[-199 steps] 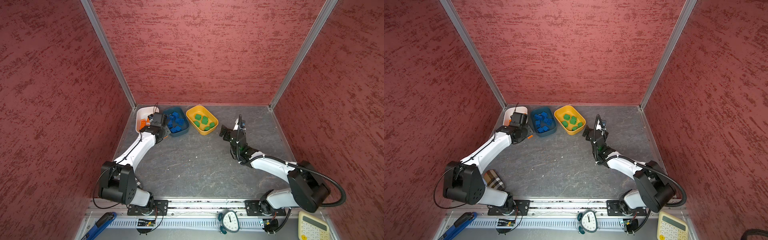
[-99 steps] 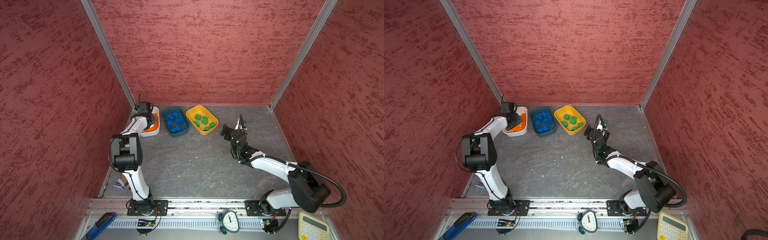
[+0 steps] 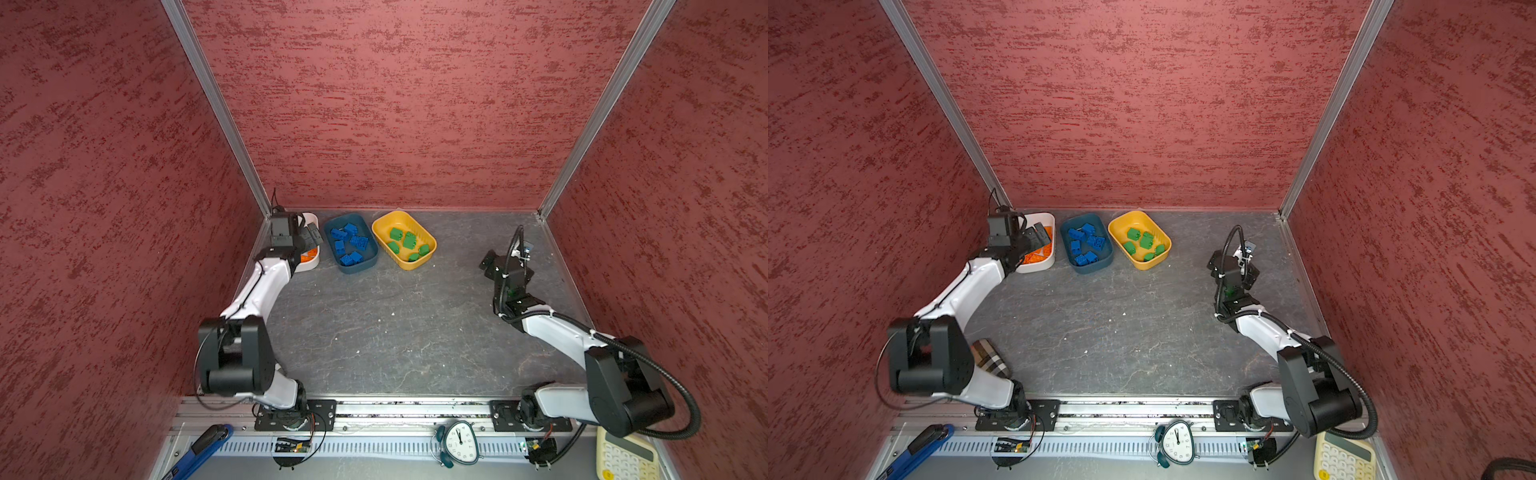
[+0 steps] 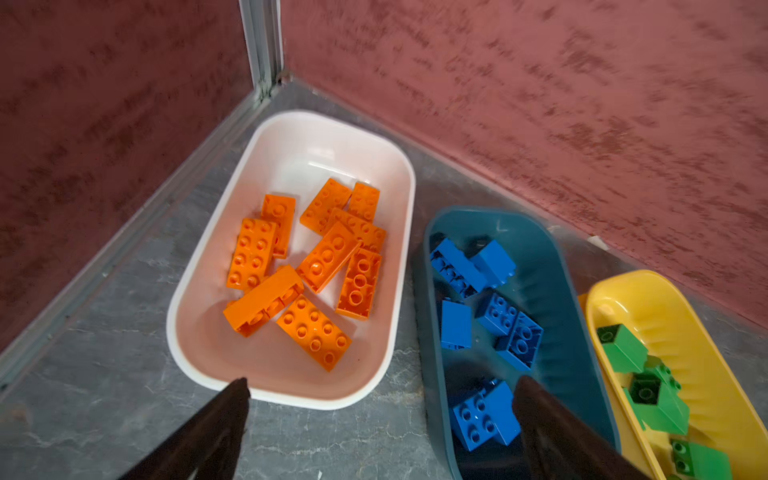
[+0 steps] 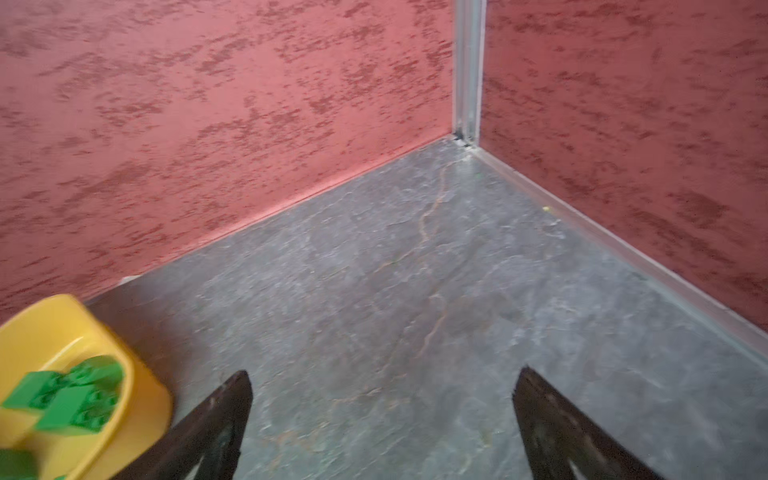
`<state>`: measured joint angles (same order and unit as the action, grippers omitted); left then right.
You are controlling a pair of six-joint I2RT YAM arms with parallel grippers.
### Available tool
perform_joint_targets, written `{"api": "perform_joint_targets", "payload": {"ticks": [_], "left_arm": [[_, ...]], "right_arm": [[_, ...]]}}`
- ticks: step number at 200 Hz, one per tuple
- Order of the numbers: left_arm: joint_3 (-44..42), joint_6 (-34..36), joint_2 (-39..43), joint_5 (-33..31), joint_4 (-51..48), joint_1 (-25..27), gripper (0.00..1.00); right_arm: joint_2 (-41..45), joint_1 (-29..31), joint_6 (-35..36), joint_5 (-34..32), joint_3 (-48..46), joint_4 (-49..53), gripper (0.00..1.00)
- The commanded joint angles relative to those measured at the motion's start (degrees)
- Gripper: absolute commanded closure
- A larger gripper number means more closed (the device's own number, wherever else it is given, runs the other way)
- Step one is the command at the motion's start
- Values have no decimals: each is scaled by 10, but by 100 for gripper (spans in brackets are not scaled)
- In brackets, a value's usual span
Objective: Sort the legos into containers by color
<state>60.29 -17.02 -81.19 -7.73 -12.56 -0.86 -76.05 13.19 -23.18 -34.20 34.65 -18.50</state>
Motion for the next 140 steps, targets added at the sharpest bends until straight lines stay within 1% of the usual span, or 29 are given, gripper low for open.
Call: {"api": "perform_joint_targets", "payload": {"ticks": [1,16,29,49,63,72,80,83,95,109,121,129,136,140], "left_arm": [[-115,30,81,-75,101,21,1],[-201,19,132,-132,140,26,1],[-254,-6,161,-173,145,19,1],[-313,-23,173,-181,160,-10,1],[-334,-16,154,-174,186,-25,1],[-340,-2,131,-155,209,-31,1],[-341,19,107,-118,238,-39,1],[-333,22,99,-107,232,-41,1],[-319,35,71,-72,244,-42,1],[-312,56,44,-33,296,-43,1],[-322,84,27,-13,364,-35,1],[-331,106,18,-5,424,-25,1],[-338,123,8,1,470,-18,1],[-343,130,1,9,492,-14,1]], "right_arm": [[10,-49,57,-12,-11,-8,1],[7,-79,79,0,-17,-29,1],[-7,-104,105,18,-27,-62,1],[-45,-140,130,69,-30,-95,1],[-69,-159,158,126,-46,-164,1],[-92,-171,156,176,-53,-196,1],[-105,-182,157,228,-63,-235,1],[-108,-183,161,245,-66,-242,1],[-111,-183,177,287,-68,-252,1],[-107,-183,199,342,-99,-308,1],[-100,-183,209,365,-141,-372,1],[-109,-183,212,372,-175,-438,1],[-130,-183,209,369,-202,-518,1],[-130,-184,205,358,-206,-524,1]]}}
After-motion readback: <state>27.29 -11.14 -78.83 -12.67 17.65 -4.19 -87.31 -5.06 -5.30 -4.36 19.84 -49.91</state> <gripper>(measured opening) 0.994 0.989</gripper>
